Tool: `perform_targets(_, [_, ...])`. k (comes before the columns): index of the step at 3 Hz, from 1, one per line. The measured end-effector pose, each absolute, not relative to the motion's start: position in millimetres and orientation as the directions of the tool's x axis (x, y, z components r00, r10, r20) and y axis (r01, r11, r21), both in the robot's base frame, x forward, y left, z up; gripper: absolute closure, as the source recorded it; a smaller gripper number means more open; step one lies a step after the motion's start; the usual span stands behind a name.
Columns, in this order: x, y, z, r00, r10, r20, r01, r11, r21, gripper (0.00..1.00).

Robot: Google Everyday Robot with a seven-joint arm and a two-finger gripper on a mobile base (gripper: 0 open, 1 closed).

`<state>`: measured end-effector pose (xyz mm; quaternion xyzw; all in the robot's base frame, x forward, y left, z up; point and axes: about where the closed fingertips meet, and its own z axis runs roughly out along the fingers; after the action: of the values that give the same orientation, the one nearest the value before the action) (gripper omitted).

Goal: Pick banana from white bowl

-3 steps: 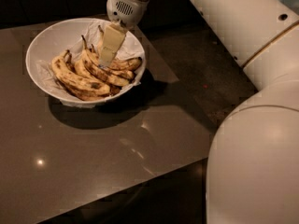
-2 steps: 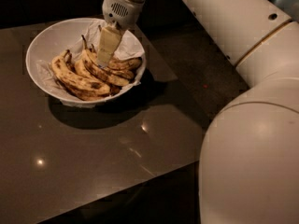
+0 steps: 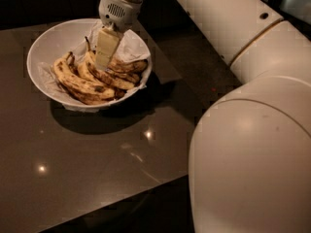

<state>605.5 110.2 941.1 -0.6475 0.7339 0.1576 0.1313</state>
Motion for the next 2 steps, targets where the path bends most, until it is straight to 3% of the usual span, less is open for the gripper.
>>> perform_targets(1, [607.5,113.5,934.2,-0.144,-0.916,-0.374,-0.989,0.119,0.09,0.35])
perform_targets(2, [611.5,116.9,927.2,-0.158,-0.923,-0.35,-0.986,0.128,0.105,0.37])
